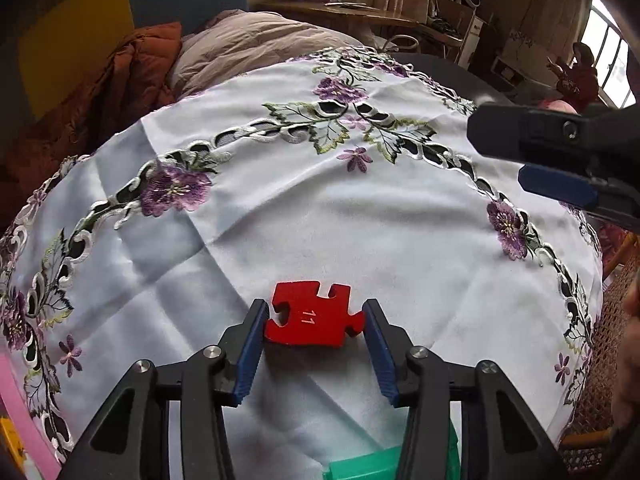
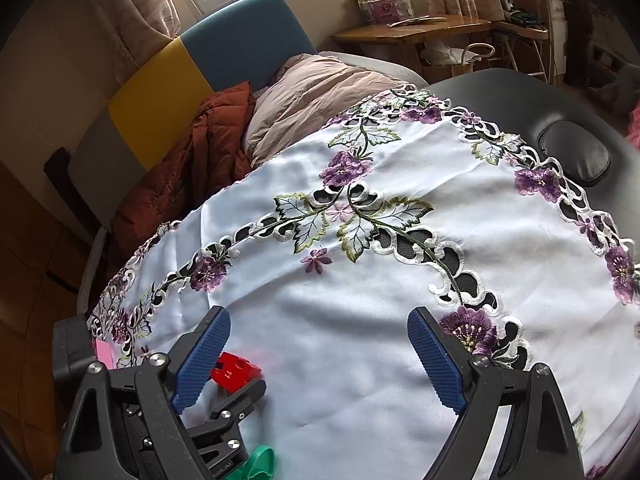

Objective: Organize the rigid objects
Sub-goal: 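Lift the red puzzle piece with the left tool while the right tool grasps the green piece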

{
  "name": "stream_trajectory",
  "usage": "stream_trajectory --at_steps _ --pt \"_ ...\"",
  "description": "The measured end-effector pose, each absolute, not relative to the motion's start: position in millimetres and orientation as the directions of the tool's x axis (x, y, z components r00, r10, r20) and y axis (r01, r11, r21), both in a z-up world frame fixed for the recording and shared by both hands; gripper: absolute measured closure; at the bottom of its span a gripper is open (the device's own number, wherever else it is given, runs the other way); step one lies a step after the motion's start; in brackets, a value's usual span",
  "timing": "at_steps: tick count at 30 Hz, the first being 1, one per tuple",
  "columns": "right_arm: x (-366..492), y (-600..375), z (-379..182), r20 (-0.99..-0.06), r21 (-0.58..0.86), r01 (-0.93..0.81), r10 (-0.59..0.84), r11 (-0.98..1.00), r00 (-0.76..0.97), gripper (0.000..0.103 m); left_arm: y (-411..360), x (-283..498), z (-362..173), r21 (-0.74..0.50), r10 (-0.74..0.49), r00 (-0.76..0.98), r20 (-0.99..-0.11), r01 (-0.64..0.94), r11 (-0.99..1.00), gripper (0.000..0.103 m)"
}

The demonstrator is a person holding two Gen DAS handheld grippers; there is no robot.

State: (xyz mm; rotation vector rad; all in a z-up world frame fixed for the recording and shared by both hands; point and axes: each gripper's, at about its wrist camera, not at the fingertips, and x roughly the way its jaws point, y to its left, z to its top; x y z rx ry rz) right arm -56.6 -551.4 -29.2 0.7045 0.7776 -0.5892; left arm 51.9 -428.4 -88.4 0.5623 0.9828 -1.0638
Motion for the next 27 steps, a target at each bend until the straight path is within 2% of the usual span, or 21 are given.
stream_trajectory --at_steps 4,7,14,20,27 --pt "-51.4 -547.9 -31.6 -0.791 0.350 0.672 -0.178 0.652 0.585 0.012 -393.0 70.5 -62.9 -0.114 -0.512 0.207 -0.834 0.843 0.526 0.055" --pt "-39.9 -537.9 -39.4 -0.809 0.364 0.620 -0.094 0.695 0.581 0.012 -360.0 80.3 -46.6 -0.151 -0.530 0.251 -0.810 0.783 0.603 0.055" --pt "-15.4 -499.2 -56.9 -0.841 0.383 0.452 0.101 0.805 0.532 0.011 -298.0 68.0 -23.9 -0.155 -0.528 0.327 -0.784 0.719 0.677 0.055" --pt "-10.1 -469.4 -62.4 -0.857 0.364 0.342 0.168 0.866 0.488 0.010 -258.9 48.3 -12.9 -0.170 -0.544 0.352 -0.762 0.701 0.692 0.055" --pt "-5.4 -430.4 -50.1 -0.869 0.281 0.163 0.179 0.946 0.462 0.010 -215.6 37.6 -5.5 -0.192 -0.552 0.373 -0.745 0.673 0.714 0.055"
